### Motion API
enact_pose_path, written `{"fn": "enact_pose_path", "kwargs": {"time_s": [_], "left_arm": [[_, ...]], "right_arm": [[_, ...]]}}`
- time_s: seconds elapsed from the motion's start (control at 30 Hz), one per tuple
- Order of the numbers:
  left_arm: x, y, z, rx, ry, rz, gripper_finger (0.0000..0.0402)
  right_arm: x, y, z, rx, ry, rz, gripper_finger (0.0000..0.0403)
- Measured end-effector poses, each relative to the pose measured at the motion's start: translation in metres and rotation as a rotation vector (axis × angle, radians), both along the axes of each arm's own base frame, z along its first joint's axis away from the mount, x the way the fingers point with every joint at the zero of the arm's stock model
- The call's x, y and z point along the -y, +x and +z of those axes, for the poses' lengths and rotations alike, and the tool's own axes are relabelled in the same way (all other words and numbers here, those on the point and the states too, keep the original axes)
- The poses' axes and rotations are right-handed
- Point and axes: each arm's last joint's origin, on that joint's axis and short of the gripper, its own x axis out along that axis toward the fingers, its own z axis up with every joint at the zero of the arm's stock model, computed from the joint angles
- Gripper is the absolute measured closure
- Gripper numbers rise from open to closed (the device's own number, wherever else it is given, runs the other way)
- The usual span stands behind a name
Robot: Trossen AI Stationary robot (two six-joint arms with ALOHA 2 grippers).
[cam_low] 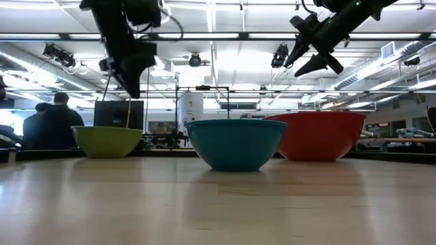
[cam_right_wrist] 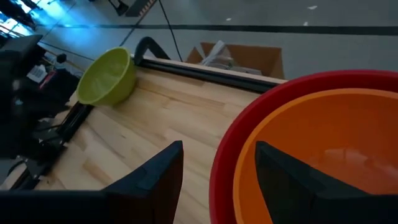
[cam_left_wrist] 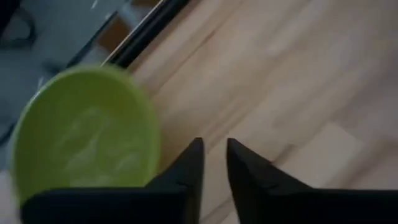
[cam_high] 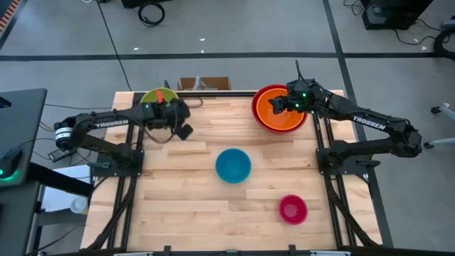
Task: Nest bowls inside each other
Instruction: Stack the green bowl on top of the orange bowl
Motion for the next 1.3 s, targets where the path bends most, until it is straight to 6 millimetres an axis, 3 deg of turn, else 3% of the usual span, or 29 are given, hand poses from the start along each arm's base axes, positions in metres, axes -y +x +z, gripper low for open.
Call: {"fn": "enact_pose_path", "kwargs": {"time_s": [0.27, 0.5, 0.73, 0.83, 0.97, 1.03, 1.17, 1.3], "left_arm": [[-0.039, -0.010, -0.029, -0.066, -0.179, 0.143, 0.0194], [-0.054, -0.004, -0.054, -0.189, -0.209, 0.152, 0.0177], [-0.063, 0.001, -0.075, -0.325, -0.152, 0.202, 0.0217], [-0.066, 0.002, -0.082, -0.366, -0.155, 0.171, 0.0266], [-0.069, 0.005, -0.087, -0.388, -0.157, 0.122, 0.0362], [-0.069, 0.006, -0.087, -0.385, -0.166, 0.094, 0.0387], [-0.055, 0.012, -0.077, -0.377, -0.164, -0.053, 0.0389], [-0.023, 0.020, -0.053, -0.370, -0.072, -0.309, 0.0391]], "right_arm": [[-0.002, 0.001, -0.001, 0.014, 0.035, 0.052, 0.0200], [-0.008, 0.004, -0.001, 0.031, 0.067, 0.075, 0.0200], [-0.014, 0.008, -0.001, 0.033, 0.074, 0.103, 0.0200], [-0.015, 0.008, -0.001, 0.034, 0.076, 0.107, 0.0200], [-0.015, 0.008, -0.001, 0.031, 0.071, 0.098, 0.0200], [-0.015, 0.008, -0.001, 0.028, 0.064, 0.085, 0.0200], [-0.013, 0.007, -0.001, 0.035, 0.070, 0.067, 0.0200], [-0.009, 0.007, 0.001, 0.057, 0.056, 0.054, 0.0200]]}}
